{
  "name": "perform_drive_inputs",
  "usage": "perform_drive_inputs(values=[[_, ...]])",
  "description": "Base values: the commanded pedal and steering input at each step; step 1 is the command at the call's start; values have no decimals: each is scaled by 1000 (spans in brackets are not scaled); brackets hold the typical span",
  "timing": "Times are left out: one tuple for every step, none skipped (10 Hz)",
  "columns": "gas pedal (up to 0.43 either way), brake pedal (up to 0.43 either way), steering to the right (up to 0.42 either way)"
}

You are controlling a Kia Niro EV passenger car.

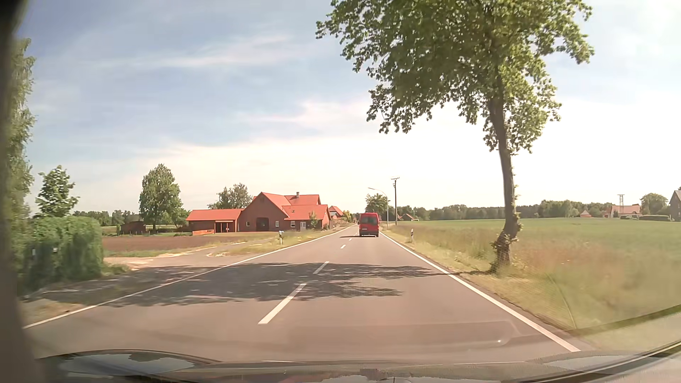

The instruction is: Follow the waypoints while adhering to traffic rules and regulations

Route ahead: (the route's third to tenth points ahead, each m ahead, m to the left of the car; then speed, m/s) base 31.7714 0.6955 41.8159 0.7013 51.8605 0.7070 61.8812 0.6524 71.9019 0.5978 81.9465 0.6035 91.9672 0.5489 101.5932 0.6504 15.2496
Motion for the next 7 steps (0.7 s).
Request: perform_drive_inputs(values=[[228,0,-1],[228,0,-1],[228,0,0],[228,0,2],[228,0,2],[220,0,2],[220,0,2]])
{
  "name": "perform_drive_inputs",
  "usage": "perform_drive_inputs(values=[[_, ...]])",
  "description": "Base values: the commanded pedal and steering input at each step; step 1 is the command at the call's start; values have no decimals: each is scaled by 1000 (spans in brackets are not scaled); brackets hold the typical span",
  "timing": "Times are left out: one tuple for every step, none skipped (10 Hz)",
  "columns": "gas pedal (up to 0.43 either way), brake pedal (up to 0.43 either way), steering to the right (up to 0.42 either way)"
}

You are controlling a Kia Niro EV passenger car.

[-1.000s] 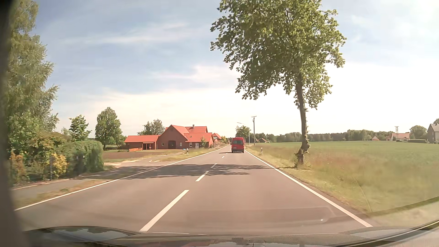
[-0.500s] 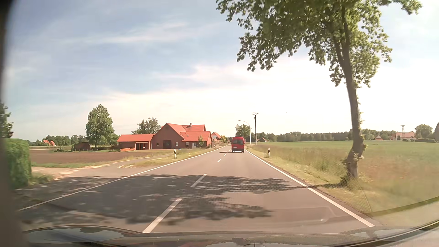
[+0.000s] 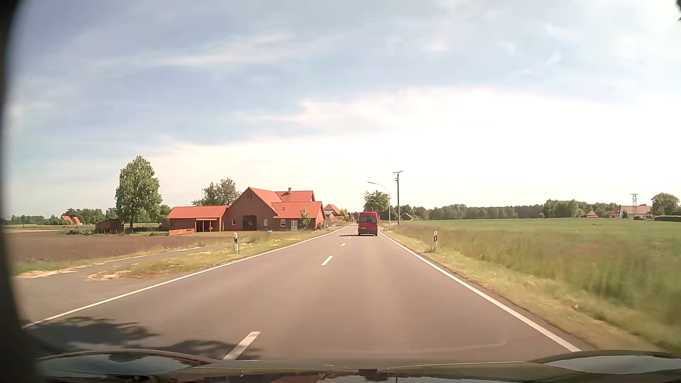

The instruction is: Follow the waypoints while adhering to traffic rules and regulations

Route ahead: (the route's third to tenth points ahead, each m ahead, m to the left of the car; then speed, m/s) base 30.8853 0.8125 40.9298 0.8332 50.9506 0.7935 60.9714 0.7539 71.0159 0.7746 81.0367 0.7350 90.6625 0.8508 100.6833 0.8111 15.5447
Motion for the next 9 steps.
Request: perform_drive_inputs(values=[[220,0,2],[220,0,2],[220,0,2],[220,0,2],[220,0,2],[220,0,2],[220,0,2],[220,0,2],[220,0,1]])
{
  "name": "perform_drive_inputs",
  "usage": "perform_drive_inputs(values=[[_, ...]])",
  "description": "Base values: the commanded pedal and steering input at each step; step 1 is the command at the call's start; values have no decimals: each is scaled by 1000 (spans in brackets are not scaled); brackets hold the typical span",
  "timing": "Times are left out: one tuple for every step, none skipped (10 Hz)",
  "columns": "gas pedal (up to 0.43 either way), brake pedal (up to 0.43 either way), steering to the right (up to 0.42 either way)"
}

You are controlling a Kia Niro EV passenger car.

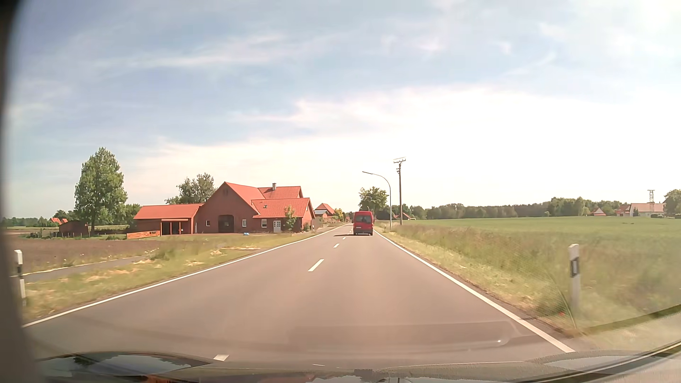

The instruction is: Follow the waypoints while adhering to traffic rules and regulations

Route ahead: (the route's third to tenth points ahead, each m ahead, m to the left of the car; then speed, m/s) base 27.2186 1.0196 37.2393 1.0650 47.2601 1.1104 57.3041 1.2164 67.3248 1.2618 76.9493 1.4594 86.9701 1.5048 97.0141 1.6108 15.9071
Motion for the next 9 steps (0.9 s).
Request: perform_drive_inputs(values=[[220,0,0],[220,0,0],[220,0,0],[220,0,-1],[220,0,0],[220,0,0],[220,0,0],[220,0,0],[220,0,0]])
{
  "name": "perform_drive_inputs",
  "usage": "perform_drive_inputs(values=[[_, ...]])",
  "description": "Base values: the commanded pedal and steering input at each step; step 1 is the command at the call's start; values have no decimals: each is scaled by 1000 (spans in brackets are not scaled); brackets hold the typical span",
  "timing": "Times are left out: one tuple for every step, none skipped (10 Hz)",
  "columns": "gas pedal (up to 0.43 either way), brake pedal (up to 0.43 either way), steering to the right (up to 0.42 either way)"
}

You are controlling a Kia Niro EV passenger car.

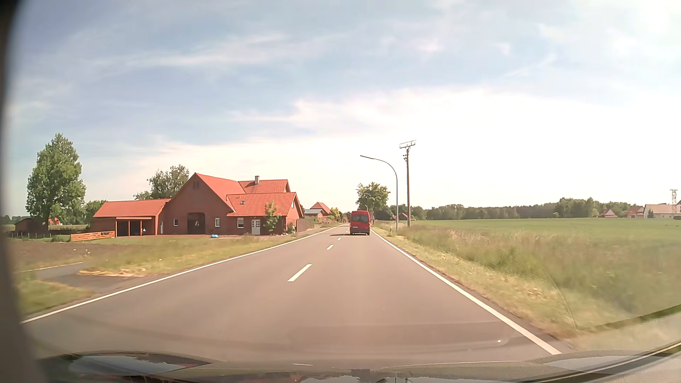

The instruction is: Follow the waypoints while adhering to traffic rules and regulations

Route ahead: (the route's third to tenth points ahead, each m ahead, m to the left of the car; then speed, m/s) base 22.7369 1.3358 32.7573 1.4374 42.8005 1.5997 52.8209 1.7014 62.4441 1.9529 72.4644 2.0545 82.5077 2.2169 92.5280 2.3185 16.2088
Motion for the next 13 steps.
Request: perform_drive_inputs(values=[[220,0,0],[220,0,0],[220,0,-1],[220,0,-2],[220,0,-4],[220,0,-4],[220,0,-4],[220,0,-4],[220,0,-4],[220,0,-4],[220,0,-4],[220,0,-4],[220,0,-4]])
